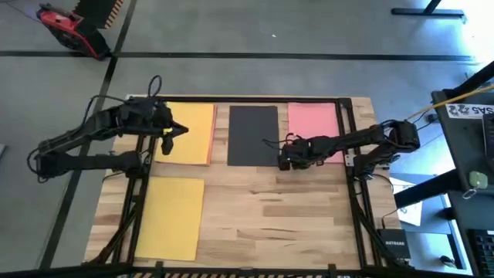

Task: Organize paper
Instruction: Stack the yellow paper on top of the stacked yellow papers

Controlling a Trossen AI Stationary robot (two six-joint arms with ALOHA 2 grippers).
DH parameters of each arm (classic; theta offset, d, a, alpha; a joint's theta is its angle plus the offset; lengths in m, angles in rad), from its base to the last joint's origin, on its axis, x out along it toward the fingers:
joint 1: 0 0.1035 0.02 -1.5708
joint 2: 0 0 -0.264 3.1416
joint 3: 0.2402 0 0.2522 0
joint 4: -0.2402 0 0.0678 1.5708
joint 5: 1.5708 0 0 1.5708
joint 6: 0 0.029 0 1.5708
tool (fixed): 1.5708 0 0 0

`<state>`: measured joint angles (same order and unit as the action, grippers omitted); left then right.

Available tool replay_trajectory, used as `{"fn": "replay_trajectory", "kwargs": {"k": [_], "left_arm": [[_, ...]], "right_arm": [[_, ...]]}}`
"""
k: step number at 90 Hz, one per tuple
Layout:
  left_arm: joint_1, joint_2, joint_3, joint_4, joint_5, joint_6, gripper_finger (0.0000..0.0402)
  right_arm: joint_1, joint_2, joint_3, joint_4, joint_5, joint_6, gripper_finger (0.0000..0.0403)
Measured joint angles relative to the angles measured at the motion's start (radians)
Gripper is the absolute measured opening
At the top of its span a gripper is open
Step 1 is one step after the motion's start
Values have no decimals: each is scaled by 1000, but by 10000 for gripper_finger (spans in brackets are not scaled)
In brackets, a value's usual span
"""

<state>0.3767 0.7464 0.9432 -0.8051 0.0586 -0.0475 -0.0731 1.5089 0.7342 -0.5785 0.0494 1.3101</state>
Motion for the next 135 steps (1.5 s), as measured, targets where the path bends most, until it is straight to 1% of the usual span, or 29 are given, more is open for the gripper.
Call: {"fn": "replay_trajectory", "kwargs": {"k": [9, 19, 30, 40, 47, 56, 62, 74, 94, 104, 122, 135], "left_arm": [[-15, 23, 0, -6, 0, 39, 7], [-43, 51, 0, -9, 1, 45, 27], [-90, 89, -7, -34, 1, 1, 57], [-145, 125, -54, -33, -4, -68, 85], [-192, 151, -103, -24, -29, -131, 101], [-251, 187, -156, 23, -120, -182, 119], [-285, 208, -188, 69, -177, -212, 128], [-345, 266, -231, 172, -243, -253, 144], [-422, 414, -276, 201, -369, -264, 162], [-446, 483, -285, 239, -439, -268, 167], [-463, 584, -285, 328, -444, -284, 171], [-462, 646, -285, 331, -445, -316, 171]], "right_arm": [[0, 0, 40, 4, -20, -71, 3], [0, 0, 102, 5, -31, -179, 12], [1, -1, 188, 6, -35, -360, 30], [0, -1, 252, 5, -35, -507, 48], [0, -2, 281, 2, -16, -574, 59], [0, -2, 302, 2, 24, -641, 67], [0, -2, 304, 1, 41, -666, 69], [0, -2, 304, 0, 58, -716, 69], [0, -2, 304, 1, 149, -780, 69], [0, -2, 304, 1, 167, -798, 69], [0, -2, 304, 1, 180, -800, 69], [0, -2, 304, 1, 195, -815, 69]]}}
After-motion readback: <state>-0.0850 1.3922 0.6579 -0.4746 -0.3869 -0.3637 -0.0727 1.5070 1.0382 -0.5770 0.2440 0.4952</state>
